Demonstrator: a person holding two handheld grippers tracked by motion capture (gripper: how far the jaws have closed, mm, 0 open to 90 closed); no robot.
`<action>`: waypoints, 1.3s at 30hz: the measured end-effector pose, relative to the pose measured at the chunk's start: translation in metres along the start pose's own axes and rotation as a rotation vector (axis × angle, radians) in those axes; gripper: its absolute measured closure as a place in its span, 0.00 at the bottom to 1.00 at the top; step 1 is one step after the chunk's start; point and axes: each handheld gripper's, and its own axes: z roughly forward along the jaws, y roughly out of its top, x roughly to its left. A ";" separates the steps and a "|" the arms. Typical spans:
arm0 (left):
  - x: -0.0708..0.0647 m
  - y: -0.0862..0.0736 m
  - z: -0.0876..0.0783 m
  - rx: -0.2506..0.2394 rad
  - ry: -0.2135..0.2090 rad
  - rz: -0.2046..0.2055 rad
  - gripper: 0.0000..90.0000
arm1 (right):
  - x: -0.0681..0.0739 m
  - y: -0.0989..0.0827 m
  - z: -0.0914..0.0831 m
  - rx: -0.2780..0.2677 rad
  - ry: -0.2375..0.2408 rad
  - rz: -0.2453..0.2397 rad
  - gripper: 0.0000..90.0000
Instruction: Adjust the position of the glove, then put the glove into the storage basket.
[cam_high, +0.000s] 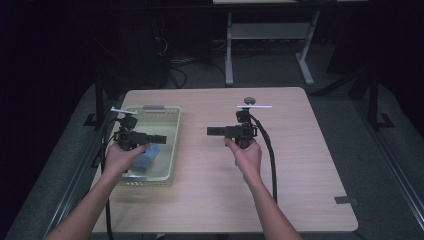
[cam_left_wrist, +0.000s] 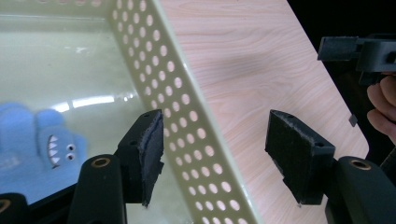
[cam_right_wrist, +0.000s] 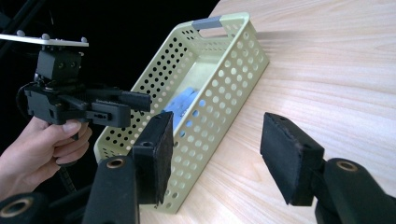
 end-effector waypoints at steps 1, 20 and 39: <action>-0.002 0.001 0.001 0.001 -0.004 0.002 0.41 | -0.001 -0.001 -0.002 0.000 -0.001 -0.001 0.49; -0.032 0.005 0.022 0.008 -0.052 0.052 0.40 | -0.026 -0.014 -0.042 -0.048 -0.023 0.038 0.47; -0.069 0.002 0.046 0.003 -0.121 0.113 0.40 | -0.048 -0.029 -0.074 -0.080 -0.045 0.058 0.45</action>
